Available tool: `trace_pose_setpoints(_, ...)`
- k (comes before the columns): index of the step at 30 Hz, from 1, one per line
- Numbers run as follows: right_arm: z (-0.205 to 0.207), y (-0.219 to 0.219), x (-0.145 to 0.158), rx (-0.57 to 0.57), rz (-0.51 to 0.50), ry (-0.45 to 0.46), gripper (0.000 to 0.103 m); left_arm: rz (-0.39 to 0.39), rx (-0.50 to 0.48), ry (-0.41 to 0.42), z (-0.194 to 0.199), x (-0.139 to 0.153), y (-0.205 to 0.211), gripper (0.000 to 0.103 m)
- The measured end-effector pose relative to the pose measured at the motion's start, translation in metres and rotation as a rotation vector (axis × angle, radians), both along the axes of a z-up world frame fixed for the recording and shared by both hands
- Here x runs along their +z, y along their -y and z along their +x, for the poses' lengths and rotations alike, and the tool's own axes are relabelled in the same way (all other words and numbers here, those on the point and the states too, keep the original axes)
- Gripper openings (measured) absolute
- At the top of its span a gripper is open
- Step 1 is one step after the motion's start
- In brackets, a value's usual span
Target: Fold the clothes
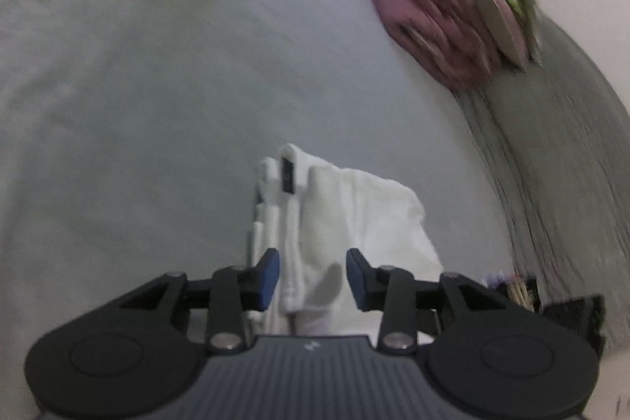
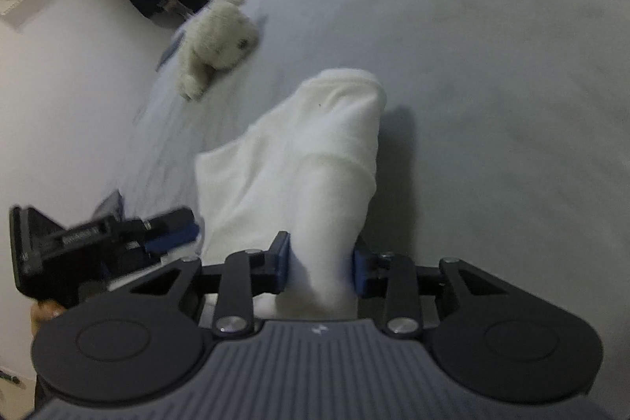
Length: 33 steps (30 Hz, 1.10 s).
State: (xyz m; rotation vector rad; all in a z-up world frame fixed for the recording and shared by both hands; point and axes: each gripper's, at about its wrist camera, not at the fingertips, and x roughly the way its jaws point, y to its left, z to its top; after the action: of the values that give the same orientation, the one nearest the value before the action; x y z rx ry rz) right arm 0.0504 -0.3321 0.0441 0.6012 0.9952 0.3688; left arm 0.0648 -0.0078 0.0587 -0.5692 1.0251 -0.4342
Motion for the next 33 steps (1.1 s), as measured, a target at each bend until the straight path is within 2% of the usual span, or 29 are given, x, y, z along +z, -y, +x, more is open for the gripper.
trace_pose_setpoints(2, -0.010, 0.008, -0.009, 0.008, 0.009, -0.001, 0.035, 0.052, -0.023, 0.042, -0.013, 0.006, 0.021, 0.041)
trace_pose_setpoints(5, -0.020, 0.012, -0.018, 0.017, 0.011, 0.014, 0.036, 0.169, -0.047, 0.219, -0.028, 0.024, 0.042, 0.041)
trace_pose_setpoints(9, -0.023, 0.007, -0.014, 0.052, -0.036, 0.064, 0.037, 0.200, -0.071, 0.350, -0.036, 0.035, 0.054, 0.039)
trace_pose_setpoints(12, -0.024, 0.012, -0.013, 0.041, -0.010, 0.054, 0.038, 0.170, -0.140, 0.419, -0.043, 0.037, 0.064, 0.039)
trace_pose_setpoints(15, -0.025, 0.011, -0.005, 0.061, -0.047, 0.074, 0.038, 0.155, -0.199, 0.419, -0.044, 0.027, 0.076, 0.039)
trace_pose_setpoints(17, -0.024, 0.005, 0.003, 0.091, -0.086, 0.112, 0.038, 0.206, -0.197, 0.380, -0.037, 0.017, 0.078, 0.039)
trace_pose_setpoints(19, -0.022, 0.005, 0.012, 0.107, -0.114, 0.151, 0.038, 0.241, -0.178, 0.324, -0.027, 0.005, 0.074, 0.032)
trace_pose_setpoints(20, -0.023, 0.008, 0.015, 0.109, -0.123, 0.164, 0.038, 0.230, -0.168, 0.298, -0.023, -0.001, 0.070, 0.027)
trace_pose_setpoints(22, -0.020, 0.013, 0.018, 0.105, -0.133, 0.166, 0.038, 0.202, -0.148, 0.266, -0.016, -0.005, 0.065, 0.025)
trace_pose_setpoints(27, -0.003, 0.018, 0.018, 0.124, -0.161, 0.107, 0.038, 0.220, -0.176, 0.276, -0.018, -0.006, 0.071, 0.025)
trace_pose_setpoints(29, 0.002, 0.026, 0.023, 0.099, -0.178, 0.120, 0.043, 0.212, -0.179, 0.271, -0.020, -0.008, 0.069, 0.025)
trace_pose_setpoints(32, 0.016, 0.040, 0.031, 0.021, -0.148, 0.166, 0.046, 0.203, -0.179, 0.267, -0.020, -0.011, 0.070, 0.025)
trace_pose_setpoints(33, 0.023, 0.043, 0.028, 0.012, -0.086, 0.181, 0.046, 0.199, -0.179, 0.264, -0.020, -0.011, 0.070, 0.025)
